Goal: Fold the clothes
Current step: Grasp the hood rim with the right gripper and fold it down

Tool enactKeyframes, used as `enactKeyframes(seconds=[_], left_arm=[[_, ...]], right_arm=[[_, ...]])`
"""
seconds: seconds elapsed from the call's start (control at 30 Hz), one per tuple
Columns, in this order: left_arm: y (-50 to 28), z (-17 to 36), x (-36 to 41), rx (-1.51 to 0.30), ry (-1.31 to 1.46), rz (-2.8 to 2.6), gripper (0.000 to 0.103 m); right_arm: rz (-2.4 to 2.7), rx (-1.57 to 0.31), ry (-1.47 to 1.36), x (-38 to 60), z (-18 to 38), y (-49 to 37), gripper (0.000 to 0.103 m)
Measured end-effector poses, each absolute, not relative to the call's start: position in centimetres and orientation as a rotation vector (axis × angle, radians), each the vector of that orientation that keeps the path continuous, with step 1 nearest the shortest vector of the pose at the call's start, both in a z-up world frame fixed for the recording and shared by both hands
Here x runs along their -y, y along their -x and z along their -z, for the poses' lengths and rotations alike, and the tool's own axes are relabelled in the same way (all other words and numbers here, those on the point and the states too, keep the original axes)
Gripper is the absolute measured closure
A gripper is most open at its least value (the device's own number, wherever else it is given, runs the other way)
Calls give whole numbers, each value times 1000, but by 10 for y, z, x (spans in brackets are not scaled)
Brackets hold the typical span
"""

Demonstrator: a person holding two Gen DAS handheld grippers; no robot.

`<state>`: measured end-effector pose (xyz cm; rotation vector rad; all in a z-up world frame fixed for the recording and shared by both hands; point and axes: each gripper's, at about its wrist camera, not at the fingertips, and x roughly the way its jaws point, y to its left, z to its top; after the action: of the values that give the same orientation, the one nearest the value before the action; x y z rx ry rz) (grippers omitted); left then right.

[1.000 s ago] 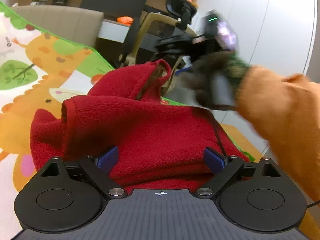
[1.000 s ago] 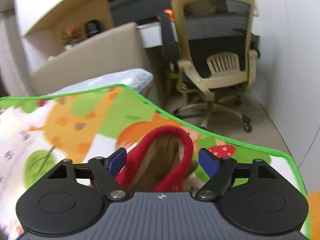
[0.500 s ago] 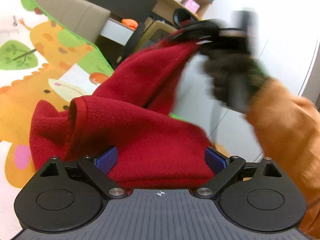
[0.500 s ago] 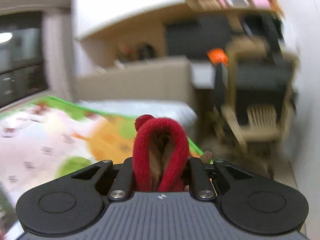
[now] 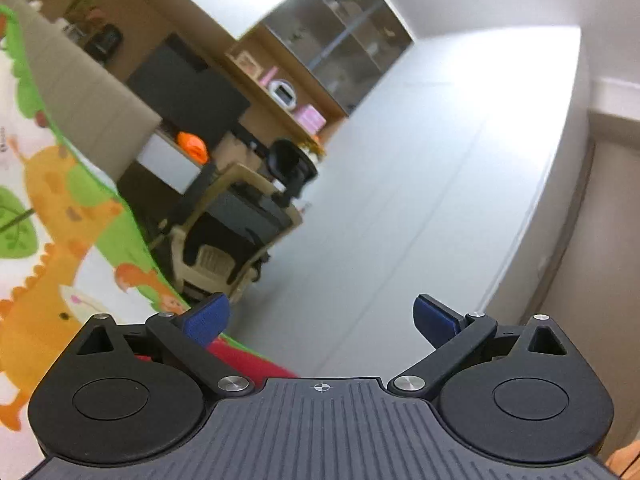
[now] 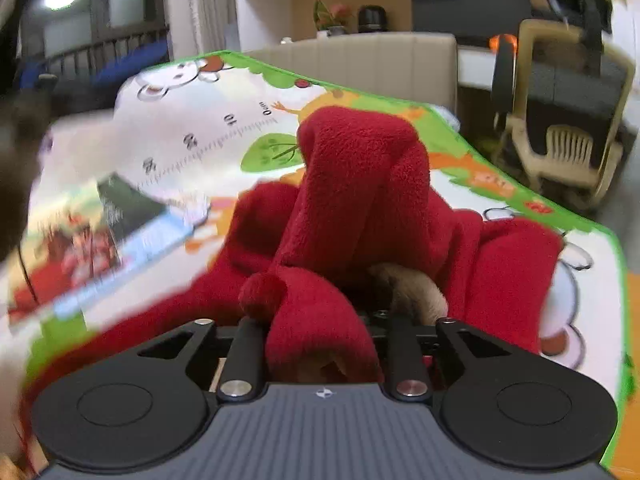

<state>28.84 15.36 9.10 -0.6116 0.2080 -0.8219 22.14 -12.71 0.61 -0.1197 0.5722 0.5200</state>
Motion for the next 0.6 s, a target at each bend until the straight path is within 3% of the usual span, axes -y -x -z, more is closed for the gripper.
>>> enactKeyframes(seconds=[0.03,0.1,0.2,0.37,0.53,0.6], left_arm=[[-292,-90,-143,-230,615,852,2],[-301,-84,-118,-281,622,913,2],[-323,-64,-79,-405,624,974,2],[-343,0,-30,-768,477,798,2],[-309,14,-19,-805,366,821,2],[-298,11,-19,-815,311,821,2]], right_arm=[[-543,-565,145,127,-7,-210,52],[-587,-556,189,130,-13,-190,43],[-601,-539,270,144,-25,-157,43],[-502,-476,160,194,-68,-142,43],[-477,-359,-29,216,-113,-172,42],[-478,-363,-34,203,-111,-200,37]])
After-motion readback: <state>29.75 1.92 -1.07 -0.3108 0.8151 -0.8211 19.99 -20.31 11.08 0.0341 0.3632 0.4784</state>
